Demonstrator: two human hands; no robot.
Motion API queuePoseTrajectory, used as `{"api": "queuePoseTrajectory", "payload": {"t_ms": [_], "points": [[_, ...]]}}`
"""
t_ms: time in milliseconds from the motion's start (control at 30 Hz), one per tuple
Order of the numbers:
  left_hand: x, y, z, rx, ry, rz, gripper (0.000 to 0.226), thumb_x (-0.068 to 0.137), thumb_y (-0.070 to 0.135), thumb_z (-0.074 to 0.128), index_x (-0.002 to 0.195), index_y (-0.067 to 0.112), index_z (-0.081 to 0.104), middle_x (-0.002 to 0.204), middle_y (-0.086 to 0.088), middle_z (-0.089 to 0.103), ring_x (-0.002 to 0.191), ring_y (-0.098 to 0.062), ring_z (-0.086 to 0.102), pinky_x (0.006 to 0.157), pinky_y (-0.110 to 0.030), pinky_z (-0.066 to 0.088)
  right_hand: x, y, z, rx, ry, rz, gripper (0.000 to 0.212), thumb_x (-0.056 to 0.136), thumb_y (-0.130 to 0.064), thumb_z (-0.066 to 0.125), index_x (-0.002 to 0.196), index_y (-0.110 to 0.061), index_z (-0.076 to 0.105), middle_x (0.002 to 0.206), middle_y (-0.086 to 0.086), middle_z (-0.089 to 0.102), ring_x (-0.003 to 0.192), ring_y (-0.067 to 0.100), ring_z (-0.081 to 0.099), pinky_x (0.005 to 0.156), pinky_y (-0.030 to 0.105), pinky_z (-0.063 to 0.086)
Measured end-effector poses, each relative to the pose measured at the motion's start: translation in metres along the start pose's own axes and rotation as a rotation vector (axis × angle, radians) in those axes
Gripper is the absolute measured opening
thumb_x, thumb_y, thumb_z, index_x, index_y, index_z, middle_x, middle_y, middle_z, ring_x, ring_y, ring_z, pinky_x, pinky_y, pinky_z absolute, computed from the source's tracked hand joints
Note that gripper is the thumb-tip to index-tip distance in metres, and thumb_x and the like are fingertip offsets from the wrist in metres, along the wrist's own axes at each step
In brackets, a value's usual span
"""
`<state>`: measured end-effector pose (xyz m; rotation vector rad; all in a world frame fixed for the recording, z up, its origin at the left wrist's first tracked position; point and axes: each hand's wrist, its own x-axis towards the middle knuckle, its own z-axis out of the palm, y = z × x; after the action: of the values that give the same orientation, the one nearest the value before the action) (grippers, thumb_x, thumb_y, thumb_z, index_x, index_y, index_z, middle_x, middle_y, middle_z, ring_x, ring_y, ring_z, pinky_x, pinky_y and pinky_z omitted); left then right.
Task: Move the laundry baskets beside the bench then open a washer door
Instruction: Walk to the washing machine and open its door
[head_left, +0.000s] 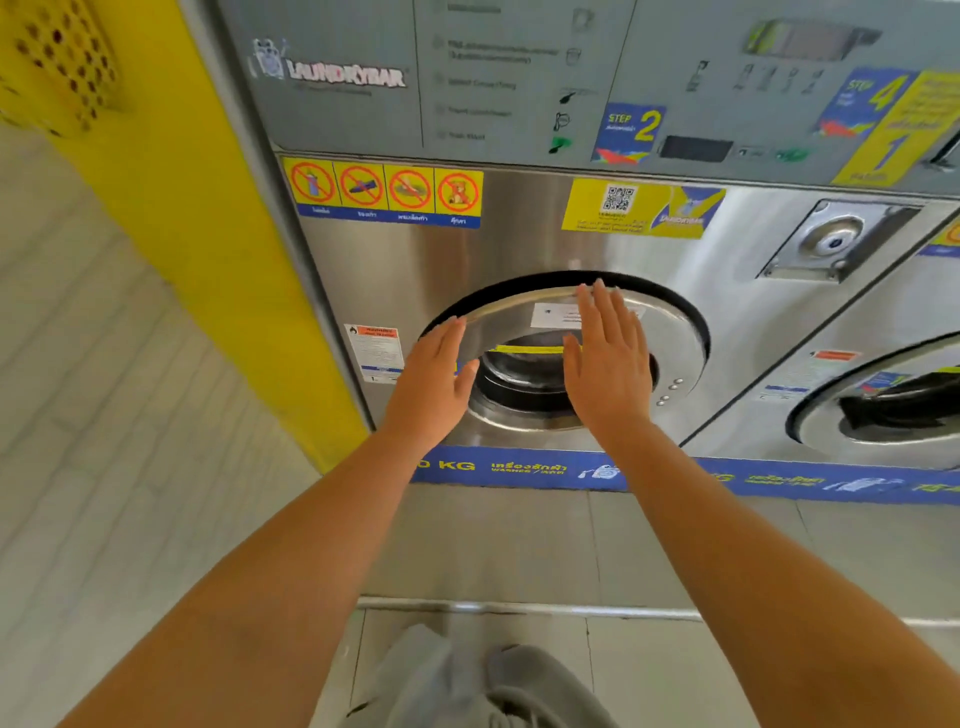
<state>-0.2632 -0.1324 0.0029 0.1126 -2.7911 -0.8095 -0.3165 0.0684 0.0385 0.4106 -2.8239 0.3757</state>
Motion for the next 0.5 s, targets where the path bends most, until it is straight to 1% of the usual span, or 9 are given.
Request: {"api": "queuePoseTrajectory", "payload": {"t_ms": [100,167,233,333,400,500], "points": [[0.011,-0.007,0.004,0.008,-0.043,0.077,0.06,0.099,0.037,0.042,0.152,0.015,0.024,0.157,-0.004,0.029,0.144,-0.021,0.029,0.115,-0.035,0.03,-0.003,-0.002,0.005,-0.027,-0.01,0.042,0.056,0.102,-0.028,0.035,0.154,-0.013,0.019,0.162,0.004,0.013,0.15,0.022,0.01,0.122,0.038,0.009],[0.019,-0.011,0.005,0.03,-0.065,0.107,0.06,0.1,0.037,0.04,0.153,0.014,0.022,0.158,-0.004,0.026,0.145,-0.021,0.027,0.116,-0.037,0.03,-0.003,-0.005,0.003,-0.038,-0.002,0.052,0.056,0.102,-0.028,0.036,0.154,-0.013,0.021,0.162,0.004,0.015,0.15,0.022,0.012,0.122,0.039,0.01],[0.025,-0.012,0.006,0.015,-0.079,0.096,0.061,0.1,0.037,0.039,0.153,0.015,0.02,0.159,-0.003,0.025,0.146,-0.02,0.025,0.117,-0.038,0.029,-0.001,-0.007,0.0,-0.049,0.002,0.064,0.055,0.102,-0.03,0.036,0.153,-0.013,0.024,0.161,0.004,0.019,0.149,0.023,0.015,0.122,0.04,0.011],[0.025,-0.011,0.007,-0.019,-0.086,0.075,0.061,0.1,0.036,0.039,0.154,0.015,0.019,0.159,-0.003,0.025,0.145,-0.021,0.025,0.116,-0.038,0.031,0.0,-0.008,-0.003,-0.09,-0.014,0.076,0.055,0.102,-0.033,0.033,0.153,-0.014,0.023,0.161,0.003,0.02,0.149,0.023,0.015,0.122,0.039,0.009],[0.021,-0.009,0.006,-0.029,-0.079,0.074,0.059,0.1,0.035,0.04,0.153,0.015,0.022,0.156,-0.004,0.029,0.143,-0.021,0.029,0.114,-0.038,0.034,0.0,-0.012,-0.003,-0.088,-0.006,0.096,0.055,0.102,-0.034,0.033,0.153,-0.016,0.023,0.16,0.003,0.022,0.148,0.023,0.017,0.122,0.04,0.009],[0.013,-0.01,-0.002,-0.04,-0.05,0.097,0.053,0.099,0.035,0.043,0.147,0.015,0.037,0.145,-0.005,0.045,0.132,-0.023,0.042,0.104,-0.037,0.042,-0.003,-0.019,-0.002,-0.062,0.052,0.138,0.053,0.102,-0.035,0.033,0.152,-0.021,0.027,0.155,0.007,0.034,0.145,0.027,0.025,0.121,0.043,0.015]]}}
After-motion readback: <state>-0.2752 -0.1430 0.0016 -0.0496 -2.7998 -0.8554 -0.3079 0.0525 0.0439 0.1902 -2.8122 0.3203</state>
